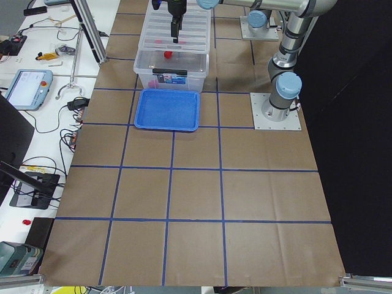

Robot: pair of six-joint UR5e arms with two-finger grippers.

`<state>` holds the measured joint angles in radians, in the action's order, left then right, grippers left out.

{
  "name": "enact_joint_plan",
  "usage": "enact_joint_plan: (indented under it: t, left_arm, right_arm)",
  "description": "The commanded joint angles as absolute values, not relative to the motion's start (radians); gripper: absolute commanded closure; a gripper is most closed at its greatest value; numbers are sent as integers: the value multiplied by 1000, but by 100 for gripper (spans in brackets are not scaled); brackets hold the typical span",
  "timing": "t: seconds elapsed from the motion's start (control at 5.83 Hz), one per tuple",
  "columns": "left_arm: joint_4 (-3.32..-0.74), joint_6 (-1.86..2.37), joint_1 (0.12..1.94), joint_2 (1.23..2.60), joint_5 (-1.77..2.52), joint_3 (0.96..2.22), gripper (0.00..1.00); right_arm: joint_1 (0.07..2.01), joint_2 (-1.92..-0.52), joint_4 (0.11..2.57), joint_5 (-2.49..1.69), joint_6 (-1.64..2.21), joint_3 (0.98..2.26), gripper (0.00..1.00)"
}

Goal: Place red block in blue tray from box

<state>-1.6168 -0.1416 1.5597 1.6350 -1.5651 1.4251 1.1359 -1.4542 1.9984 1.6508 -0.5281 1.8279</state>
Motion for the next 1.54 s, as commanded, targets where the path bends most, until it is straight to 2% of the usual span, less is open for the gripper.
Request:
enact_joint_plan:
  t: [0.0,0.34,0.86,1.2,1.37]
  left_arm:
    - [-1615,-238,1559,1638,-1566,1427,2]
    - [-1598,-494,1559,1646,-1565,1442,2]
    - [-1403,-856,1560,1646,-1516,1567,2]
    - [-1404,-1106,1555,1657,-1513,1577,2]
    - [-1402,-1147,1557,1681,-1514,1572,2]
  right_arm:
    - [1085,-1453,2019,1669,-584,1825,0]
    - [1045,-1453,2031,1671,-609,1825,0]
    - [1005,-1454,2067,1672,-603,1827,0]
    - [1011,-1485,2065,1667,-591,1822,0]
    - [1025,-1508,2040,1660,-560,1780,0]
